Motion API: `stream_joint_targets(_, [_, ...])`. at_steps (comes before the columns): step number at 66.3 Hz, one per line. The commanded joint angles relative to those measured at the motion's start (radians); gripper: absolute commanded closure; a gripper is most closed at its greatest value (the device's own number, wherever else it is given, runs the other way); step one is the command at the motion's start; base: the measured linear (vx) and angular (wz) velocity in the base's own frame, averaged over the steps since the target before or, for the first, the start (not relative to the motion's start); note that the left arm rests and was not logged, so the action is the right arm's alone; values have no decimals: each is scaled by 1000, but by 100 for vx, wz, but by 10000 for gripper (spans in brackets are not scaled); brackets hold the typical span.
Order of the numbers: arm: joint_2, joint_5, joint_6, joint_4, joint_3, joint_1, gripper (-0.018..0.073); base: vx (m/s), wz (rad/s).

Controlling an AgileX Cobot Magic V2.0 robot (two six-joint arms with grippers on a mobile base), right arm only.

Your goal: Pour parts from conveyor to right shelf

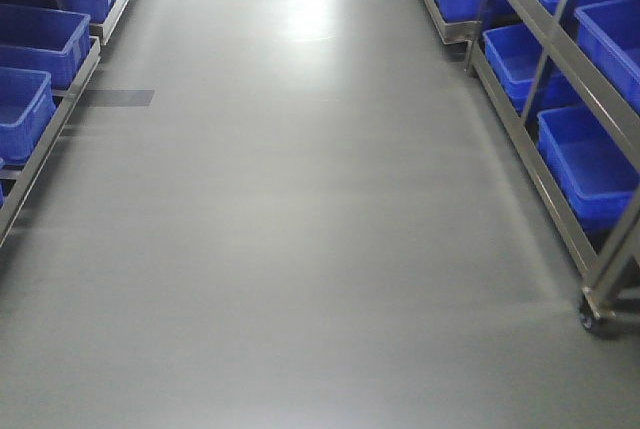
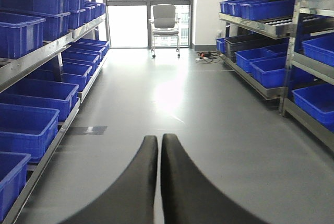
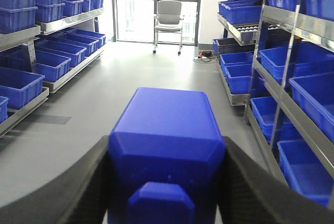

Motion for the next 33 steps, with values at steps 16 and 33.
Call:
stream_joint_targets(16, [11,-78,-9,4,-27,-4,564,59,10])
stream_joint_targets(33, [11,-78,-9,4,-27,-4,564,60,6])
